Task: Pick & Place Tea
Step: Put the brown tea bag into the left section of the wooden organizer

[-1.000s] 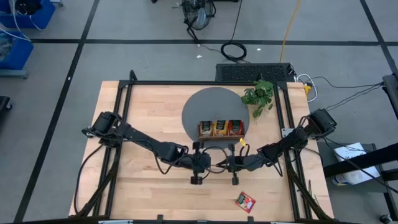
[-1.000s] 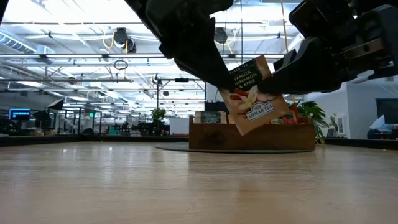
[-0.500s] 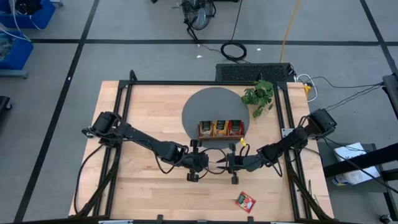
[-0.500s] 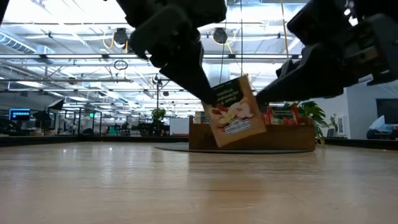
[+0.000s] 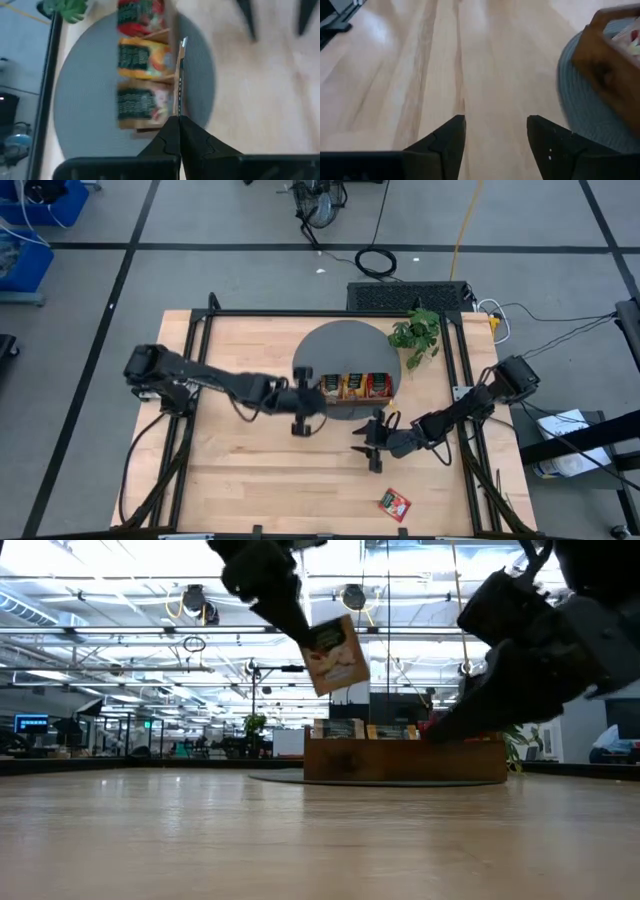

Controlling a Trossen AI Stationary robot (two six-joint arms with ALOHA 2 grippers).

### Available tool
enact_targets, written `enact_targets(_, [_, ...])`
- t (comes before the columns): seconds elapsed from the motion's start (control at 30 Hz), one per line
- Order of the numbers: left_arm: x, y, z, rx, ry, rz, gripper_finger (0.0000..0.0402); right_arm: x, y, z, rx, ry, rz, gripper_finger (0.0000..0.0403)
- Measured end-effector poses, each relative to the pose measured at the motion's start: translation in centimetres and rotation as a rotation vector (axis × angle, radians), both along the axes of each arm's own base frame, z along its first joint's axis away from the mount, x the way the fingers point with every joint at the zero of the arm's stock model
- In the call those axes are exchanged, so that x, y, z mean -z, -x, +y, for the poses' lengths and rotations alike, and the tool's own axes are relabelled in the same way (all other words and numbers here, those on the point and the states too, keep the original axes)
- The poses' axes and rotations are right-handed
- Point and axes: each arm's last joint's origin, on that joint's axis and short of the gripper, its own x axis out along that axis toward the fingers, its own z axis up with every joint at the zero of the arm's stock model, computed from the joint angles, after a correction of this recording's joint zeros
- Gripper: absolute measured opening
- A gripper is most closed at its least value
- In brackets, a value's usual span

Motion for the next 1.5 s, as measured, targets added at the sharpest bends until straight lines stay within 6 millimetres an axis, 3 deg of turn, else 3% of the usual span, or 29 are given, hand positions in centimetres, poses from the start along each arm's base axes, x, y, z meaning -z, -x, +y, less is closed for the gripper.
enact_targets(0.23, [0.4, -0.6, 5.2, -0.021, 0.142, 0.018, 0.0001, 0.5, 0.1, 0.3, -0.002, 0.001, 0.009, 0.0195])
enact_targets(0.4, [1.5, -1.2, 7.1, -0.032, 0.207, 0.036, 0.0001, 0.4, 0.0, 0.3, -0.013, 0.012, 0.003, 0.0196])
enact_targets(0.63, [4.5, -2.2, 7.4, -0.048, 0.226, 0.132, 0.0001, 0.3, 0.0, 0.3, -0.016, 0.013, -0.007, 0.0192])
enact_targets(0.9, [4.3, -3.7, 7.6, -0.090, 0.191, 0.170, 0.0001, 0.3, 0.0, 0.4, -0.020, 0.015, -0.008, 0.0190])
enact_targets(1.17, [6.8, -6.1, 7.7, -0.111, 0.178, 0.336, 0.0004, 0.4, 0.0, 0.3, -0.020, 0.019, 0.004, 0.0189])
enact_targets(1.27, [6.8, -6.6, 7.7, -0.107, 0.178, 0.347, 0.0016, 0.4, 0.1, 0.4, -0.025, 0.017, 0.005, 0.0188])
enact_targets(1.5, [4.5, -7.1, 7.1, -0.099, 0.193, 0.308, 0.0067, 0.5, 0.1, 0.4, -0.026, 0.019, 0.010, 0.0190])
